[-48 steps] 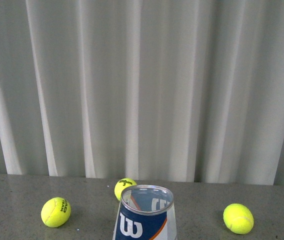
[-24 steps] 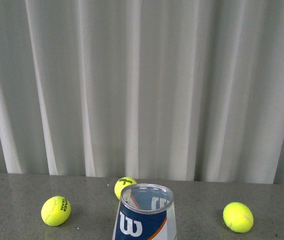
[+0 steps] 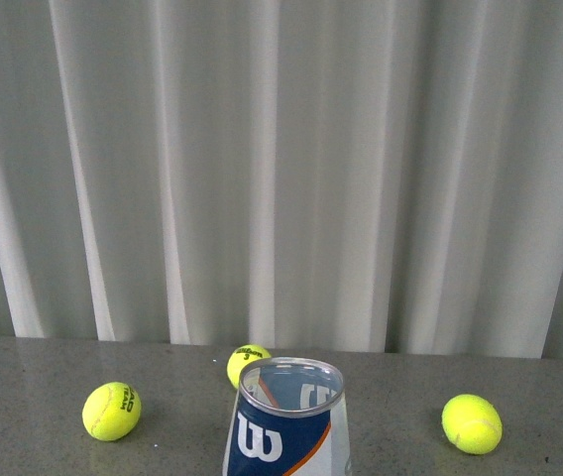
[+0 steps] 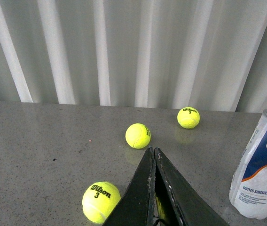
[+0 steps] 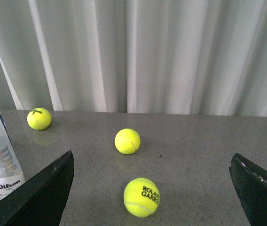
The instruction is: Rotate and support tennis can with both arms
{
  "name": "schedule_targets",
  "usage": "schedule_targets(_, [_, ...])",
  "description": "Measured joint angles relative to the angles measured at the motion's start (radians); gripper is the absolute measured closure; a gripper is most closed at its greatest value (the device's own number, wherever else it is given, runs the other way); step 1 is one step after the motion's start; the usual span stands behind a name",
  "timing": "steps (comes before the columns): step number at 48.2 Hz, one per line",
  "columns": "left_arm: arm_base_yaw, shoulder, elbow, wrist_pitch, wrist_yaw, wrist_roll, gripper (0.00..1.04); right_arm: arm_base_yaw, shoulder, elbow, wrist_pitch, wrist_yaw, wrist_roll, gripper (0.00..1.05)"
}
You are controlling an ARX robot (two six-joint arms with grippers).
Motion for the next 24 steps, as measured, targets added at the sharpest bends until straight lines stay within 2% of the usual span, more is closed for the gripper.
schedule_targets(4, [0.000,0.000,0.000,0.000,0.000,0.000,1.01,0.000,0.000,0.000,0.000,0.000,0.000,0.07])
schedule_targets(6, [0.000,0.000,0.000,0.000,0.000,0.000,0.95,0.000,0.000,0.000,0.000,0.000,0.000,0.07])
schedule_targets(16, [0.000,0.000,0.000,0.000,0.000,0.000,0.45,0.000,0.000,0.000,0.000,0.000,0.000,0.07])
schedule_targets(19, [0.000,0.000,0.000,0.000,0.000,0.000,0.36,0.000,0.000,0.000,0.000,0.000,0.000,0.07])
schedule_targets(21, [0.000,-0.001,0.000,0.000,0.000,0.000,0.26,0.000,0.000,0.000,0.000,0.000,0.000,0.07])
schedule_targets(24, [0.000,-0.001,0.000,0.000,0.000,0.000,0.15,0.000,0.000,0.000,0.000,0.000,0.000,0.07])
